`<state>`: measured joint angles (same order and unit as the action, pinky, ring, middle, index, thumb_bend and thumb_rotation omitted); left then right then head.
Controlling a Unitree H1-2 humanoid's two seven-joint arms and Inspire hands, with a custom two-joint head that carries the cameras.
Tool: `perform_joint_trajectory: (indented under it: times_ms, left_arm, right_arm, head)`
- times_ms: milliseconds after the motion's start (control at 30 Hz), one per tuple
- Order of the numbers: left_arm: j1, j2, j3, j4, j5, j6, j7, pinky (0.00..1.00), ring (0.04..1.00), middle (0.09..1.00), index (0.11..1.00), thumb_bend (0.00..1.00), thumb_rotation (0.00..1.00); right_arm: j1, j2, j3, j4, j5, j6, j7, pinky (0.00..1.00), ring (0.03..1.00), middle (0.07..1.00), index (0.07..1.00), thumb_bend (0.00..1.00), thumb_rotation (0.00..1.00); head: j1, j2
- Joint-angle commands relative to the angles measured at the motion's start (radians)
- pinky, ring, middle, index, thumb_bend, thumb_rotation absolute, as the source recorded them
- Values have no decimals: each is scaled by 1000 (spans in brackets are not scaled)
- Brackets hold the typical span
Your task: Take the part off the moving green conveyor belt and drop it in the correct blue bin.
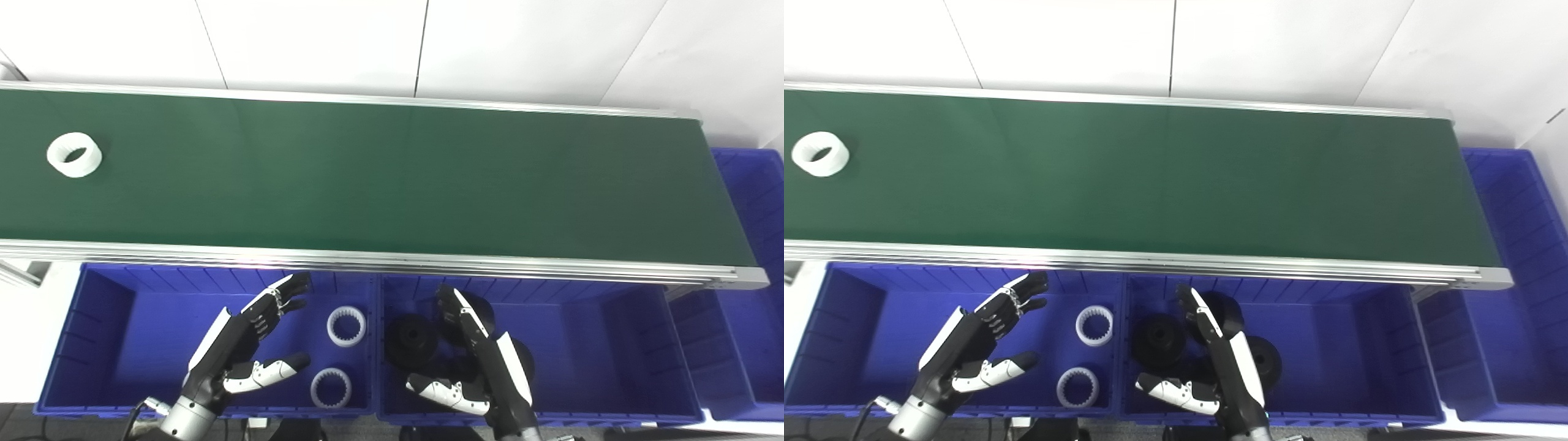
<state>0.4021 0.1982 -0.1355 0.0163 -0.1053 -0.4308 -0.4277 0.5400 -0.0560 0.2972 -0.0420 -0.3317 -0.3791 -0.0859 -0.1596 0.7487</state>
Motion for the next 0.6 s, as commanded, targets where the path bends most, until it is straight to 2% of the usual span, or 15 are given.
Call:
perform_joint_trajectory:
  times_ms: [0,33,100,233,267,300,433,500,567]
  left_arm:
    - [4,2,3,-21,-5,-39,-3,881,927,921,877,713,380]
    - [4,0,3,-16,-6,-39,-8,868,926,926,877,712,380]
    - [7,-8,-3,-2,8,-39,-6,858,927,929,876,722,396]
    - [0,-11,-18,19,41,-39,-15,825,910,928,871,721,406]
    - [-9,-9,-21,29,55,-39,-15,821,903,924,871,725,432]
    - [-18,-10,-25,43,68,-39,-14,820,894,921,871,729,460]
    - [-22,-23,-41,51,105,-39,34,805,862,889,863,726,479]
    - [-17,-30,-43,49,93,-39,37,800,852,871,845,735,427]
    - [-21,-31,-43,59,87,-39,33,797,850,866,839,735,426]
  right_arm:
    - [11,4,-1,-22,2,-57,-10,868,909,919,945,826,467]
    - [10,1,-1,-19,5,-60,-8,868,907,922,947,824,467]
    - [10,-12,-6,-8,6,-65,-5,866,906,924,952,824,479]
    - [-7,-58,12,33,27,-89,-30,863,909,931,967,800,481]
    - [-11,-66,17,41,34,-91,-39,867,913,933,970,797,477]
    - [-14,-73,20,50,43,-91,-46,874,916,933,972,794,472]
    - [-21,-88,23,66,77,-90,-46,874,929,947,986,798,470]
    - [-23,-93,23,71,88,-90,-42,889,943,961,997,797,459]
    - [-25,-95,23,71,81,-90,-47,888,943,964,1000,796,458]
  head:
    - [48,-31]
    - [48,-31]
    - [163,-98]
    - [293,-177]
    - [301,-182]
    - [340,-207]
    - [379,-236]
    - [387,-247]
    - [378,-246]
